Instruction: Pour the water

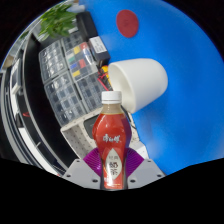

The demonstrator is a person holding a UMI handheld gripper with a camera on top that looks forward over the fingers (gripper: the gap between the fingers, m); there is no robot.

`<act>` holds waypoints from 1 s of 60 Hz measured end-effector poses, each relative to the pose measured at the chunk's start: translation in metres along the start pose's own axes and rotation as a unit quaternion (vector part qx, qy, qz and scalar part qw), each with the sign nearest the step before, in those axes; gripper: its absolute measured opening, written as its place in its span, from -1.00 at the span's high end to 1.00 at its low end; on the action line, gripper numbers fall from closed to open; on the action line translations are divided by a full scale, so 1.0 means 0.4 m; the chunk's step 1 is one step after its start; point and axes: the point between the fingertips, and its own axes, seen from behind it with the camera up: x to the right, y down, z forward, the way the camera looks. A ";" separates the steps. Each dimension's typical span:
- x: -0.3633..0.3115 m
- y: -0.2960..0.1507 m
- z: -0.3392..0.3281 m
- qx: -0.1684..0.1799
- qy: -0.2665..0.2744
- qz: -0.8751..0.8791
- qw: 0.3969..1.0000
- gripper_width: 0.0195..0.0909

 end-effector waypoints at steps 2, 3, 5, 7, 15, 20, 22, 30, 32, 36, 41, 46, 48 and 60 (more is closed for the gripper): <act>-0.001 -0.001 0.002 -0.002 0.004 -0.020 1.000 0.80; -0.003 -0.001 0.002 -0.004 0.007 -0.032 0.999 0.80; -0.012 0.003 -0.002 -0.011 0.010 -0.062 0.998 0.80; -0.023 0.001 -0.006 -0.013 0.015 -0.102 0.995 0.80; -0.129 -0.024 -0.037 -0.007 0.016 -0.277 0.961 0.80; -0.211 -0.054 -0.067 0.006 0.008 -0.381 0.925 0.80; -0.240 -0.070 -0.075 0.011 0.008 -0.418 0.908 0.80; -0.318 -0.192 -0.113 0.057 0.047 -0.583 0.809 0.80; -0.328 -0.234 -0.120 0.072 0.062 -0.617 0.781 0.80; -0.343 -0.338 -0.135 0.115 0.084 -0.666 0.732 0.76; -0.352 -0.442 -0.154 0.153 0.101 -0.694 0.696 0.72; -0.313 -0.541 -0.162 0.163 0.123 -0.711 0.673 0.72; -0.296 -0.577 -0.166 0.162 0.138 -0.718 0.663 0.72; -0.190 -0.682 -0.128 0.130 0.169 -0.757 0.618 0.72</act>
